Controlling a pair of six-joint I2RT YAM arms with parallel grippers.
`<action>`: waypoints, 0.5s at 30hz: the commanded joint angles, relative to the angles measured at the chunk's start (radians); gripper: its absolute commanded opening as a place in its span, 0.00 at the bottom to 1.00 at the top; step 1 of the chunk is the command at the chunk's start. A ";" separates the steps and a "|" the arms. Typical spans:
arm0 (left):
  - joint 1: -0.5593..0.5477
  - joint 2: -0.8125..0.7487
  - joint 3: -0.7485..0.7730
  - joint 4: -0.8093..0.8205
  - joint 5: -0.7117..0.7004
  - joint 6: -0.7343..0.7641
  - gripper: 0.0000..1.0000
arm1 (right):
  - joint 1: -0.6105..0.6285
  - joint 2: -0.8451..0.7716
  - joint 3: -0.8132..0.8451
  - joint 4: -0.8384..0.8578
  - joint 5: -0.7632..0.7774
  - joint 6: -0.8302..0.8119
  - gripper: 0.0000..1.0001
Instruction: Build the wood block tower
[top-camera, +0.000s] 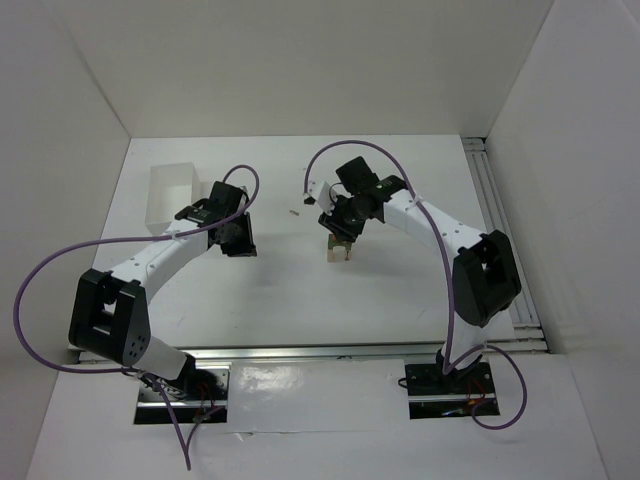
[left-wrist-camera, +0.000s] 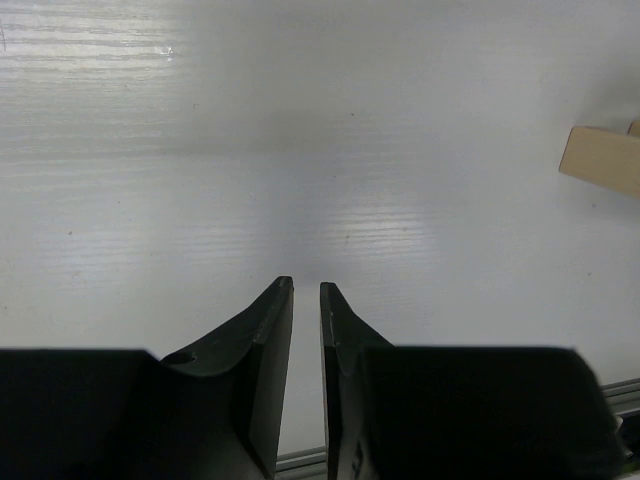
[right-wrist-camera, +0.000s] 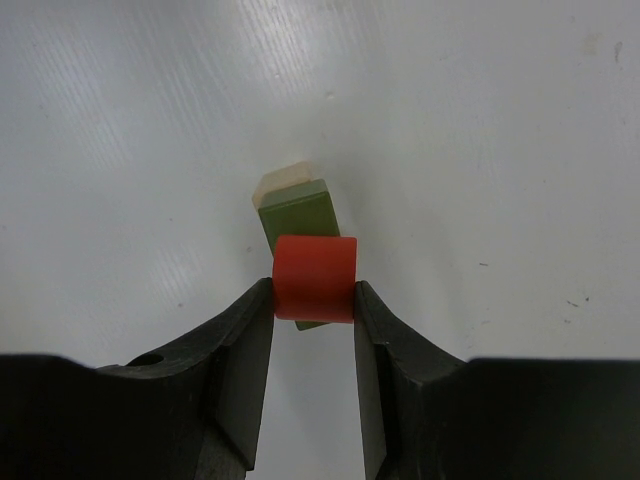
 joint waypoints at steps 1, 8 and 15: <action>0.006 0.005 0.006 -0.001 -0.006 0.007 0.30 | 0.008 0.006 0.047 -0.009 -0.007 -0.013 0.32; 0.006 0.005 0.006 -0.001 -0.006 0.007 0.30 | 0.008 0.006 0.047 -0.009 -0.007 -0.013 0.32; 0.006 0.005 0.006 -0.001 -0.006 0.007 0.30 | 0.008 0.016 0.047 -0.009 -0.007 -0.013 0.32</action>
